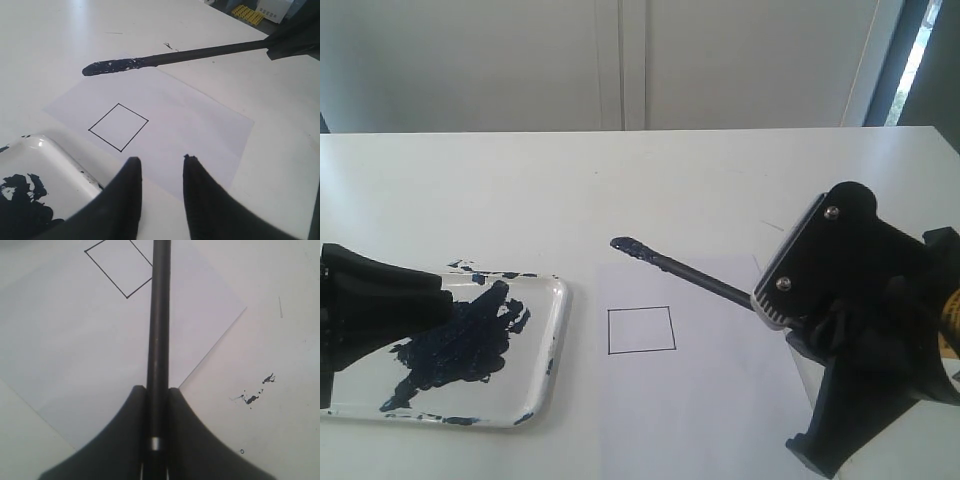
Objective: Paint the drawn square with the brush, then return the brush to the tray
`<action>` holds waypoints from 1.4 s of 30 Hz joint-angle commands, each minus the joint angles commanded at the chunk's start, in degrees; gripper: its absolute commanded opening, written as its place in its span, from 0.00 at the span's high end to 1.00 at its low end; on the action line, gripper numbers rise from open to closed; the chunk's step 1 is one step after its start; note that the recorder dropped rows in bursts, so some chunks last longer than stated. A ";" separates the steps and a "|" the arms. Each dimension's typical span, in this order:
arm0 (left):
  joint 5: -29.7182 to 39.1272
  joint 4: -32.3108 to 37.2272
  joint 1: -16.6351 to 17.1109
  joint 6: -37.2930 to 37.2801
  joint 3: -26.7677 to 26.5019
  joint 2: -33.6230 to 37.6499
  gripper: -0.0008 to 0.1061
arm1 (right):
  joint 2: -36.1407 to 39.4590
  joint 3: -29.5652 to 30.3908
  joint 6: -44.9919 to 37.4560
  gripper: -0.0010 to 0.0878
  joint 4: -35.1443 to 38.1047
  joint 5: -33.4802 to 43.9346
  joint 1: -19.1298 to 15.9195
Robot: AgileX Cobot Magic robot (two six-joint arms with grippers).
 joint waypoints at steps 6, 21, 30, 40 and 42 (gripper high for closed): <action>2.59 6.71 0.00 0.00 0.00 -0.03 0.67 | 0.00 0.00 0.00 0.99 0.00 0.00 0.00; 23.43 34.01 0.00 0.00 0.00 -0.03 0.67 | 0.00 0.00 0.00 0.99 0.00 0.00 0.00; 21.58 26.11 0.00 0.00 0.00 -0.03 0.67 | 0.00 0.00 0.00 0.99 0.22 0.09 0.00; 21.44 22.98 0.00 0.00 0.12 -0.03 0.67 | 0.00 0.00 0.00 0.99 0.22 0.09 0.00; 21.44 22.98 0.00 0.00 0.12 -0.03 0.67 | 0.00 0.00 0.00 0.99 0.21 0.29 0.00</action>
